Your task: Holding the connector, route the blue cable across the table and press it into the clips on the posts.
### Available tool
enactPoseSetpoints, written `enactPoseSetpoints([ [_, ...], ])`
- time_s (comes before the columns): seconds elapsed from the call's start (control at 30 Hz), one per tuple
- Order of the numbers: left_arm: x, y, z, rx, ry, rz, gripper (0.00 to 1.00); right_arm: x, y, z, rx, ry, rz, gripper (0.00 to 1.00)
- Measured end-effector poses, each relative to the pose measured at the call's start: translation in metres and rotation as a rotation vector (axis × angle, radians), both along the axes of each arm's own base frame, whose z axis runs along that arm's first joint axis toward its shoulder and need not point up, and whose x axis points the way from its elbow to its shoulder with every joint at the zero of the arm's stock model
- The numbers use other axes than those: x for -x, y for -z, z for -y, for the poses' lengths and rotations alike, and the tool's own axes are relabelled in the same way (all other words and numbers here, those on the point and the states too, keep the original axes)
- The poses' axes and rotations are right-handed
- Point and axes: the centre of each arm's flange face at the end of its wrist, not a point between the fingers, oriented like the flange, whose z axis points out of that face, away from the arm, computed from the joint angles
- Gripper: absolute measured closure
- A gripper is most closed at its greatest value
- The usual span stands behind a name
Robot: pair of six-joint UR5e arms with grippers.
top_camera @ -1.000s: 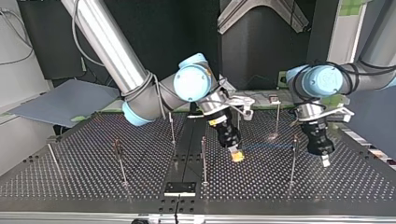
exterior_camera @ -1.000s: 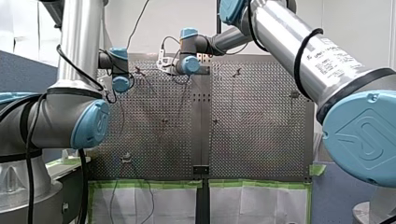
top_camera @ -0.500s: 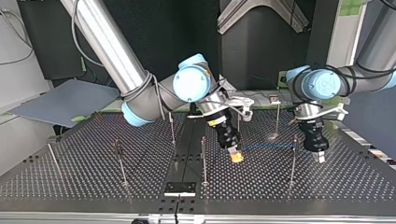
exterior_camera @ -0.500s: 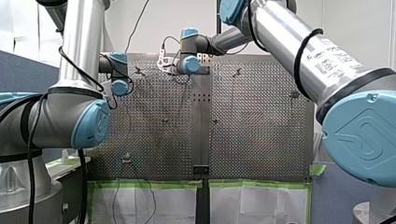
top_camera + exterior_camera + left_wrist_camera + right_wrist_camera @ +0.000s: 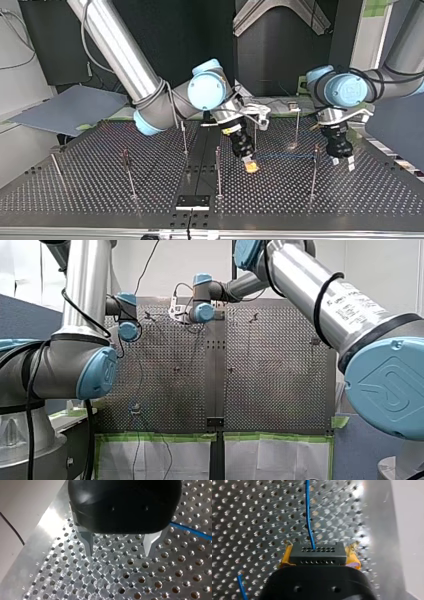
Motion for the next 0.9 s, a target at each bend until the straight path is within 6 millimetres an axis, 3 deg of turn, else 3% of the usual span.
enactPoseSetpoints([
  [0.27,0.017,-0.007,0.009,0.005,0.033,-0.039,0.0,-0.003,0.02,0.005,-0.017,0.012,-0.019,1.0],
  [0.9,0.091,-0.006,0.033,0.035,0.091,-0.166,0.0,0.0,0.024,0.009,-0.023,0.034,-0.024,1.0],
])
